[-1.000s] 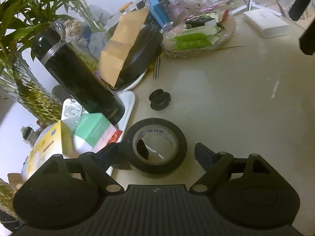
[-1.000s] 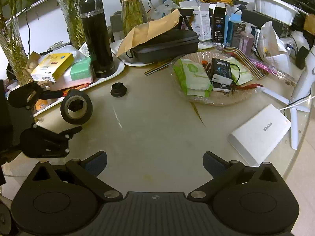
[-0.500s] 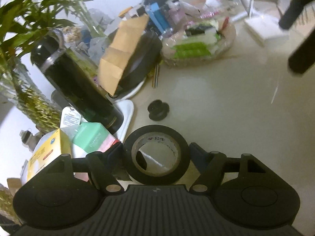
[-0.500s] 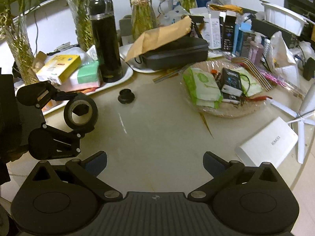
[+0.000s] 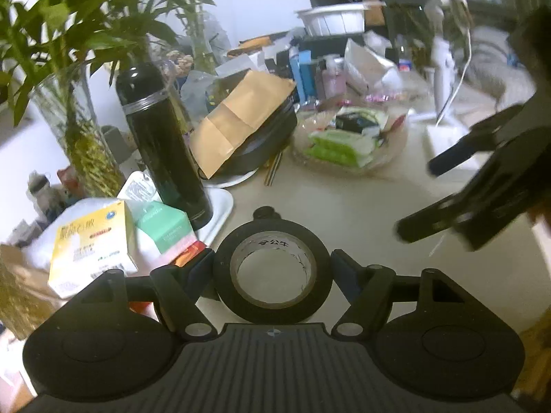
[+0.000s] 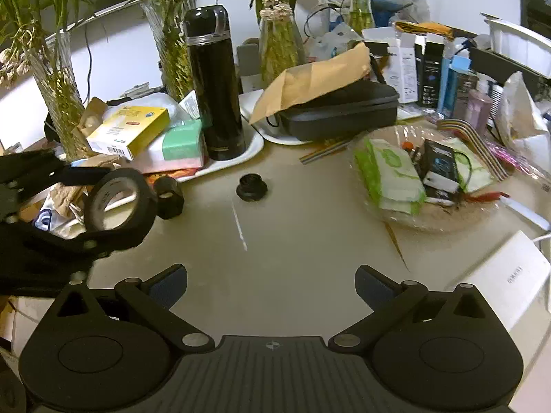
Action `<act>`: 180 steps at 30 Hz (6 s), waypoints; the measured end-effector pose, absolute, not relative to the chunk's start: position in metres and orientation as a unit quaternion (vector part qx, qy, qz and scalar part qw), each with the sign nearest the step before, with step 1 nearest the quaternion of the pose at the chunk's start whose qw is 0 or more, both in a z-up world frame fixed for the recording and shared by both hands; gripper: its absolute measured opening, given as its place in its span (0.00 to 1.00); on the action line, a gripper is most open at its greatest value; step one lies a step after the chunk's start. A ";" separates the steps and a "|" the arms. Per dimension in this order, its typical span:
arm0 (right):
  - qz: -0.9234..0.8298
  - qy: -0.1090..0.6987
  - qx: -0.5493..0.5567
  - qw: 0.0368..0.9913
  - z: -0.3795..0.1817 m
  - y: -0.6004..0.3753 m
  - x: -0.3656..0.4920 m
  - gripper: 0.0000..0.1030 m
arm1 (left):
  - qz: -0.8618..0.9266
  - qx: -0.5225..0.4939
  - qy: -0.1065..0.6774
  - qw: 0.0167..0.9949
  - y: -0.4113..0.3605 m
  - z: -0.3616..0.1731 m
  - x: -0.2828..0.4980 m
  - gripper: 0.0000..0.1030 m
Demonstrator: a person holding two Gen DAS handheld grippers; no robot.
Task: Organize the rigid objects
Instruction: 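Grasp the small black rubber stopper with the right gripper while the left gripper holds the tape, then carry the tape roll and stopper over the cardboard box with both grippers, then open both grippers to drop the tape roll and stopper into the box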
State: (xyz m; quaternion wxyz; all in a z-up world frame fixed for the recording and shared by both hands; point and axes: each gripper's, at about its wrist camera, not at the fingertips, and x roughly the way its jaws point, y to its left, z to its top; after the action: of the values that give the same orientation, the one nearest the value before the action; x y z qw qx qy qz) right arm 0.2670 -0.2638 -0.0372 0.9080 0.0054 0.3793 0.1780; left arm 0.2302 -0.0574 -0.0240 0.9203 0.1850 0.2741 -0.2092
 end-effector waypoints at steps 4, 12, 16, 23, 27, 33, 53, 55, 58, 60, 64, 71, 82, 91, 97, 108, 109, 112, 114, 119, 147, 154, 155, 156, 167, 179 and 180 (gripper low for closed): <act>0.190 0.372 0.001 0.908 -0.040 -0.256 0.278 1.00 | -0.205 0.179 0.268 0.924 -0.053 -0.017 0.221 0.70; 0.225 0.364 -0.002 0.904 -0.051 -0.239 0.304 1.00 | -0.203 0.129 0.279 0.930 -0.035 -0.006 0.212 0.70; 0.232 0.359 -0.009 0.904 -0.055 -0.231 0.319 0.98 | -0.206 0.121 0.283 0.929 -0.031 -0.006 0.212 0.70; 0.241 0.351 -0.027 0.905 -0.064 -0.217 0.346 0.91 | -0.207 0.121 0.286 0.928 -0.024 -0.008 0.211 0.70; 0.238 0.343 -0.039 0.908 -0.072 -0.209 0.362 0.82 | -0.206 0.116 0.289 0.928 -0.019 -0.007 0.212 0.70; 0.226 0.342 -0.026 0.912 -0.085 -0.200 0.384 0.66 | -0.208 0.109 0.287 0.929 -0.014 -0.004 0.211 0.70; 0.207 0.343 -0.064 0.914 -0.102 -0.178 0.407 0.30 | -0.208 0.099 0.294 0.928 -0.010 -0.003 0.214 0.70; 0.209 0.339 -0.069 0.915 -0.098 -0.179 0.403 0.30 | -0.208 0.096 0.295 0.928 -0.010 -0.003 0.214 0.70; 0.211 0.332 -0.069 0.917 -0.089 -0.185 0.396 0.30 | -0.208 0.096 0.298 0.927 -0.011 -0.005 0.215 0.70; 0.210 0.327 -0.068 0.919 -0.083 -0.189 0.391 0.30 | -0.209 0.097 0.300 0.926 -0.012 -0.007 0.216 0.70; 0.211 0.316 -0.072 0.922 -0.072 -0.197 0.378 0.30 | -0.206 0.095 0.303 0.926 -0.013 -0.008 0.217 0.70; 0.212 0.308 -0.081 0.924 -0.058 -0.208 0.347 0.30 | -0.200 0.082 0.298 0.930 -0.016 -0.007 0.220 0.70; 0.214 0.320 -0.055 0.921 -0.032 -0.223 0.306 0.30 | -0.204 0.088 0.300 0.928 -0.019 -0.008 0.218 0.70; 0.229 0.325 -0.056 0.916 -0.006 -0.218 0.268 0.30 | -0.217 0.075 0.308 0.923 -0.017 0.005 0.195 0.70; 0.232 0.322 -0.050 0.917 0.027 -0.224 0.239 0.30 | -0.223 0.063 0.311 0.922 -0.015 0.023 0.178 0.70; 0.230 0.299 -0.021 0.926 0.095 -0.252 0.169 0.30 | -0.237 0.061 0.286 0.926 -0.019 0.076 0.137 0.70; 0.229 0.298 -0.022 0.926 0.098 -0.252 0.163 0.30 | -0.239 0.059 0.284 0.926 -0.019 0.080 0.132 0.70; 0.233 0.302 -0.021 0.924 0.103 -0.254 0.145 0.30 | -0.239 0.058 0.281 0.927 -0.018 0.088 0.121 0.70; 0.234 0.304 -0.026 0.923 0.104 -0.255 0.134 0.30 | -0.241 0.056 0.281 0.927 -0.017 0.092 0.116 0.70; 0.235 0.310 -0.019 0.921 0.103 -0.261 0.115 0.30 | -0.243 0.060 0.283 0.926 -0.018 0.094 0.101 0.70; 0.246 0.357 0.002 0.901 0.054 -0.264 0.052 0.30 | -0.269 0.081 0.364 0.888 -0.022 0.029 0.055 0.70; 0.248 0.365 -0.005 0.897 0.052 -0.261 0.050 0.30 | -0.279 0.086 0.361 0.886 -0.028 0.018 0.055 0.71; 0.248 0.366 -0.005 0.897 0.051 -0.261 0.049 0.30 | -0.279 0.084 0.357 0.887 -0.028 0.018 0.055 0.72; 0.248 0.367 -0.005 0.897 0.051 -0.262 0.049 0.30 | -0.279 0.081 0.353 0.889 -0.027 0.019 0.054 0.72; 0.253 0.382 -0.002 0.889 0.043 -0.260 0.042 0.30 | -0.249 0.079 0.376 0.889 -0.025 0.017 0.042 0.72; 0.265 0.400 -0.006 0.877 0.036 -0.255 0.041 0.30 | -0.219 0.065 0.394 0.890 -0.019 0.016 0.033 0.72; 0.265 0.401 -0.006 0.877 0.037 -0.254 0.041 0.30 | -0.217 0.064 0.395 0.890 -0.018 0.016 0.033 0.72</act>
State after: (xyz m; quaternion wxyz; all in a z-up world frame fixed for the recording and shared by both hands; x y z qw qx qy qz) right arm 0.0408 -0.2544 0.0366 0.8770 -0.0062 0.4007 0.2653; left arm 0.0332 -0.0185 0.0159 0.8903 0.0639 0.3951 -0.2173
